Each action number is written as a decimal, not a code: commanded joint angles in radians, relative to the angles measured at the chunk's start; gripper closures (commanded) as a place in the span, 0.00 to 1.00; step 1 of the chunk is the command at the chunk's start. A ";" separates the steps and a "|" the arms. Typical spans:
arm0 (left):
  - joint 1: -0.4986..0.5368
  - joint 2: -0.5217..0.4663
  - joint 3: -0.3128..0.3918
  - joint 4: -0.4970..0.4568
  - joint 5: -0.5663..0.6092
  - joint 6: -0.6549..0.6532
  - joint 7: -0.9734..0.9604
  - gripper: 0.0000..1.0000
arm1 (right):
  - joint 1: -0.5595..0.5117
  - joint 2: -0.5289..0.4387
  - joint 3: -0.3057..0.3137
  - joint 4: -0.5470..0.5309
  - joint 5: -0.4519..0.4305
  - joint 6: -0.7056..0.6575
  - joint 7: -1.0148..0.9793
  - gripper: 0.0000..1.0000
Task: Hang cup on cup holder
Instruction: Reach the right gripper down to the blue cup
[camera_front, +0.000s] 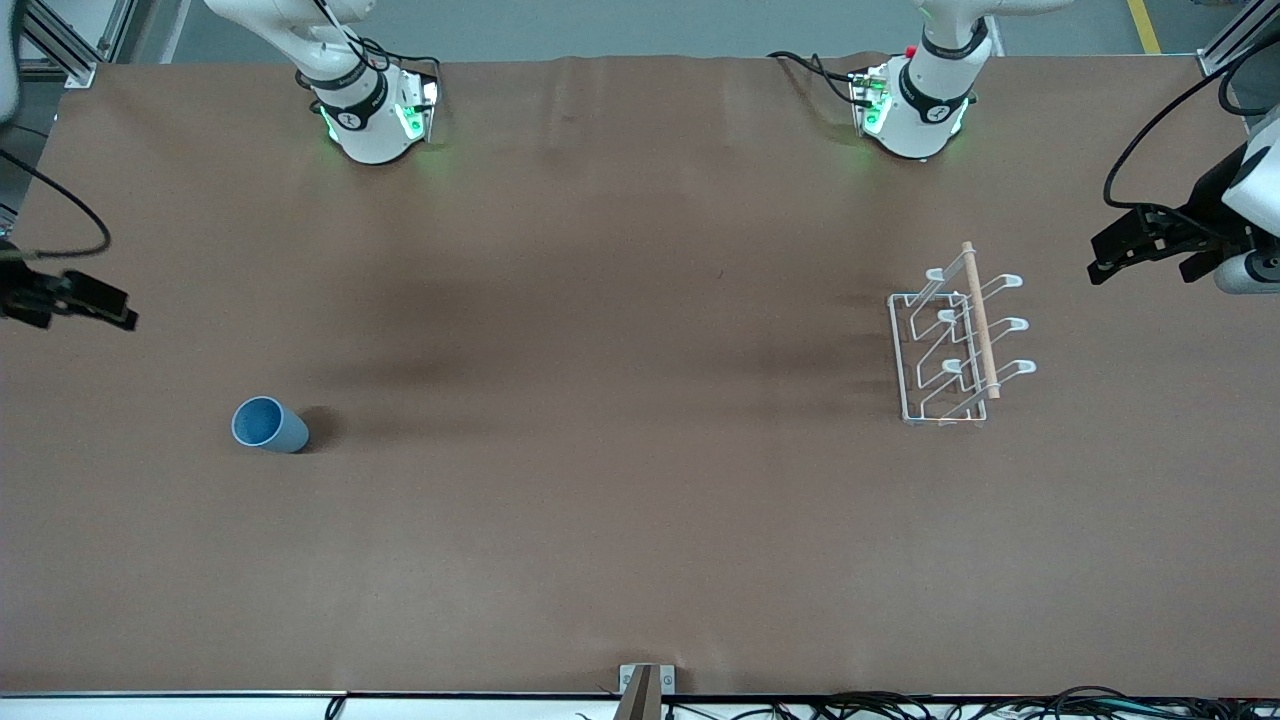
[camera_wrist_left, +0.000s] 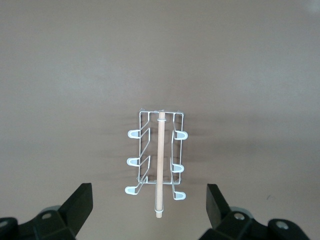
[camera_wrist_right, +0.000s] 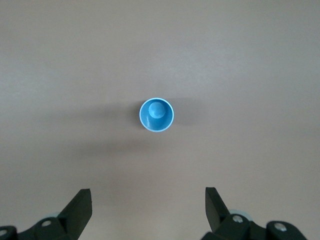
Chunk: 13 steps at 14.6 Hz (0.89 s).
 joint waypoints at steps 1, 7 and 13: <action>-0.007 0.006 0.001 0.012 0.005 -0.003 -0.007 0.00 | -0.014 0.014 0.002 -0.132 0.011 0.143 -0.100 0.00; -0.012 0.008 0.001 0.012 0.005 -0.003 -0.007 0.00 | -0.040 0.201 0.002 -0.199 0.005 0.399 -0.185 0.00; -0.013 0.008 0.001 0.012 0.005 -0.003 -0.007 0.00 | -0.048 0.264 0.002 -0.354 0.005 0.665 -0.191 0.01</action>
